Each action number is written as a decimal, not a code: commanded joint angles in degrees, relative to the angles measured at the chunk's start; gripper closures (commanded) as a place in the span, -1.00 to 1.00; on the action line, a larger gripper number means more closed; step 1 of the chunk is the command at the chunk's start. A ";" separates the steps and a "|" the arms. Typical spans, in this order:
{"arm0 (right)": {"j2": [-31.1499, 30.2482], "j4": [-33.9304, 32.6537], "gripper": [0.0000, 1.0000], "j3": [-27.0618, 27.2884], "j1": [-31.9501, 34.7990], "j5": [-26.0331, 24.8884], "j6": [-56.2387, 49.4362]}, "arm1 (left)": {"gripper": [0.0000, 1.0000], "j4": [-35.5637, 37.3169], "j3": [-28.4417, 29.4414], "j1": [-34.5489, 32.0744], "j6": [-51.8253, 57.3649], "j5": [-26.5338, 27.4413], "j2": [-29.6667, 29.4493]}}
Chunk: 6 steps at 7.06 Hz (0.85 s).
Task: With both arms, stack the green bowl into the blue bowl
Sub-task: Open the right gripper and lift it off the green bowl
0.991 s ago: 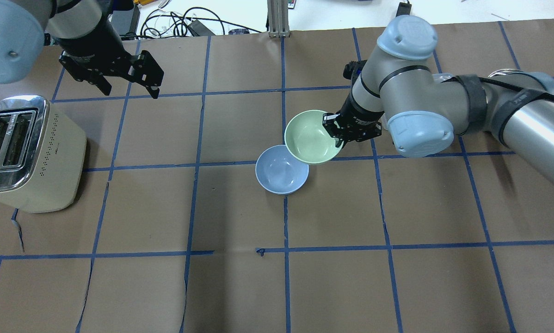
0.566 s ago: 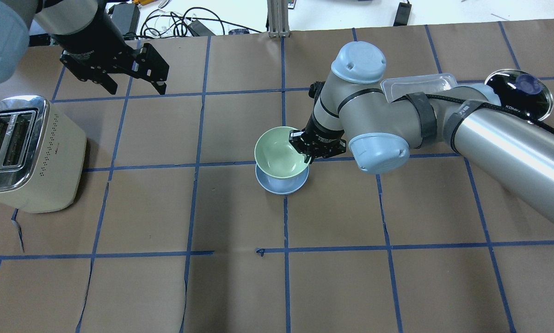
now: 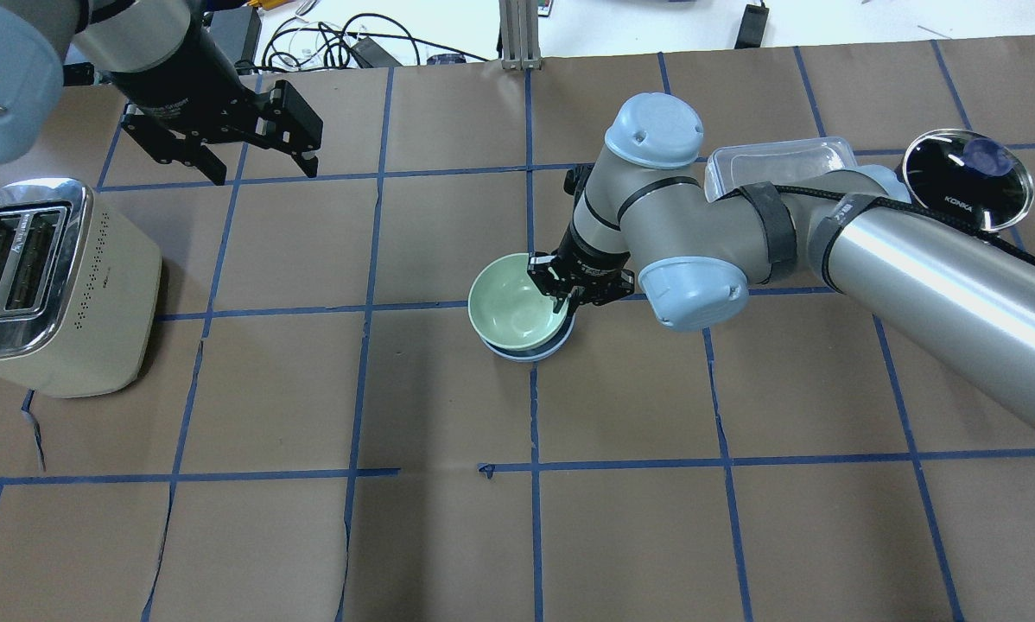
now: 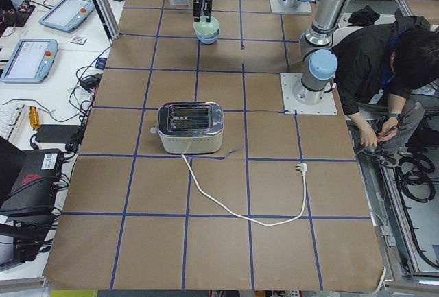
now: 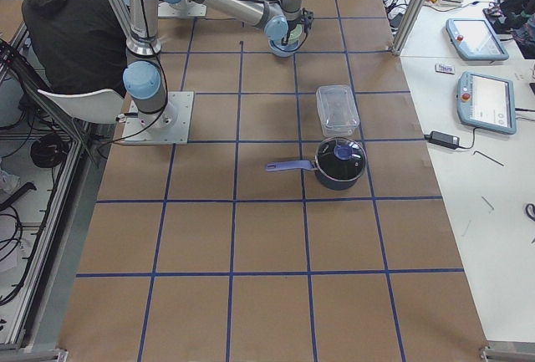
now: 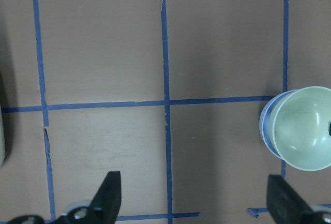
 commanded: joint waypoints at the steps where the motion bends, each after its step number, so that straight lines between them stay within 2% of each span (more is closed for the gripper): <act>1: 0.29 -0.78 -1.00 -0.32 -0.33 -0.06 0.46 | -1.00 0.03 -0.68 0.00 -1.39 -0.14 0.20; 3: -1.29 -0.52 -1.00 -0.76 -2.08 -1.46 0.12 | -1.00 0.12 -0.87 0.00 -1.12 -0.05 0.38; 4: -3.30 0.27 -1.00 -0.93 -4.35 -3.73 -0.41 | -1.00 0.12 -0.87 0.00 -1.38 -0.05 0.38; 5: -5.93 4.19 -1.00 -2.50 -6.46 -4.53 -0.58 | -1.00 0.12 -0.87 -0.08 -1.39 0.04 0.38; 6: -6.82 8.06 -1.00 -4.17 -8.83 -8.89 -3.81 | -1.00 0.04 -0.87 -0.08 -1.47 0.04 0.38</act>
